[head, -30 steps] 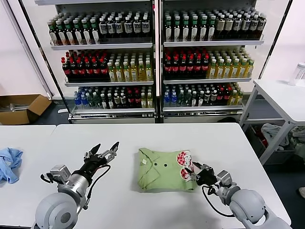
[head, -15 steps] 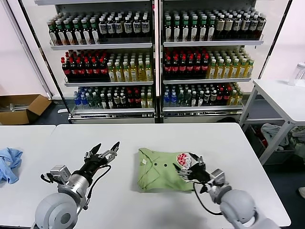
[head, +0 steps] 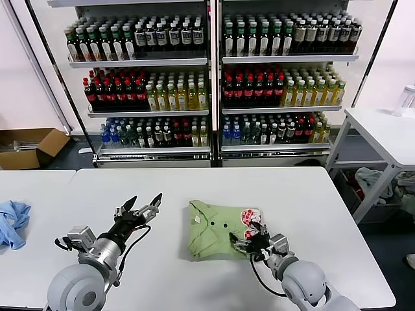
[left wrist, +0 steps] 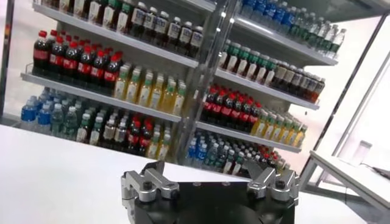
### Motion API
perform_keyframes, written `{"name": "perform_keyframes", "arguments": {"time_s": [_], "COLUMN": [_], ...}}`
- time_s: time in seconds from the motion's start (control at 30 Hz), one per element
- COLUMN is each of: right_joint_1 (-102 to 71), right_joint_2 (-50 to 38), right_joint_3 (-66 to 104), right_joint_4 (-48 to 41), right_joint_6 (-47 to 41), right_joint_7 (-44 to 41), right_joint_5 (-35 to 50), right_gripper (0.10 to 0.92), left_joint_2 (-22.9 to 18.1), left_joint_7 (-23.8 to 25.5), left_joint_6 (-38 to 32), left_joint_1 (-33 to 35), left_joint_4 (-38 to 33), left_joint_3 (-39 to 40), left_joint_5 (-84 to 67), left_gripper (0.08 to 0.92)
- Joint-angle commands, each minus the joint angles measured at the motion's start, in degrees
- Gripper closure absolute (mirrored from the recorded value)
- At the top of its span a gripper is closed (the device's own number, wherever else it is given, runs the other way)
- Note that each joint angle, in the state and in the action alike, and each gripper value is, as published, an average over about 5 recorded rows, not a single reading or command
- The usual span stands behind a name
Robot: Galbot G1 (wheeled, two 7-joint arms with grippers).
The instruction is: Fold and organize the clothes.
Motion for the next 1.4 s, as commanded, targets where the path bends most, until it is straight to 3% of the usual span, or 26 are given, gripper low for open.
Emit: {"name": "perform_keyframes", "arguments": {"time_s": [0.03,0.33,0.47,0.57,0.77,1.0,1.23,1.4], "right_joint_1": [5.8,13.4,16.7,17.2,15.7,5.4,-13.4,-24.7], "right_joint_2": [2.0,11.6,11.8,10.8,7.2,1.8,0.6,4.2], "right_joint_3": [-3.7,-14.7,-17.6,-17.6,-14.4,2.6,25.9,35.7], "right_joint_4": [9.9,-13.1,-16.4,-14.0,-0.6,11.9,14.7,13.1], "right_joint_6": [2.6,-0.2,-5.3,-5.5,-2.8,5.2,12.1,16.5], "right_joint_7": [0.8,1.8,5.0,5.5,6.9,2.6,-4.6,-7.2], "right_joint_5": [4.9,-2.7,-3.2,-1.9,3.2,5.4,4.1,-2.1], "right_gripper": [0.203,0.203,0.203,0.203,0.203,0.203,0.203,0.203], "left_joint_2": [-0.2,-0.2,-0.3,-0.4,-0.3,-0.1,0.6,0.5], "left_joint_7": [0.1,0.2,0.1,0.2,0.3,1.9,7.2,11.9], "left_joint_6": [0.0,0.0,0.0,0.0,0.0,-0.2,-1.9,-4.1], "left_joint_1": [-0.1,0.8,1.0,0.9,0.5,0.2,1.0,2.4], "left_joint_4": [0.0,-0.3,-0.5,-0.6,-0.3,0.4,1.6,2.8], "left_joint_3": [0.4,0.2,0.0,-0.2,-0.1,-0.9,-3.6,-6.2], "left_joint_5": [0.2,0.6,0.7,0.7,0.7,1.8,5.2,9.9], "left_gripper": [0.177,0.177,0.177,0.177,0.177,0.177,0.177,0.177]}}
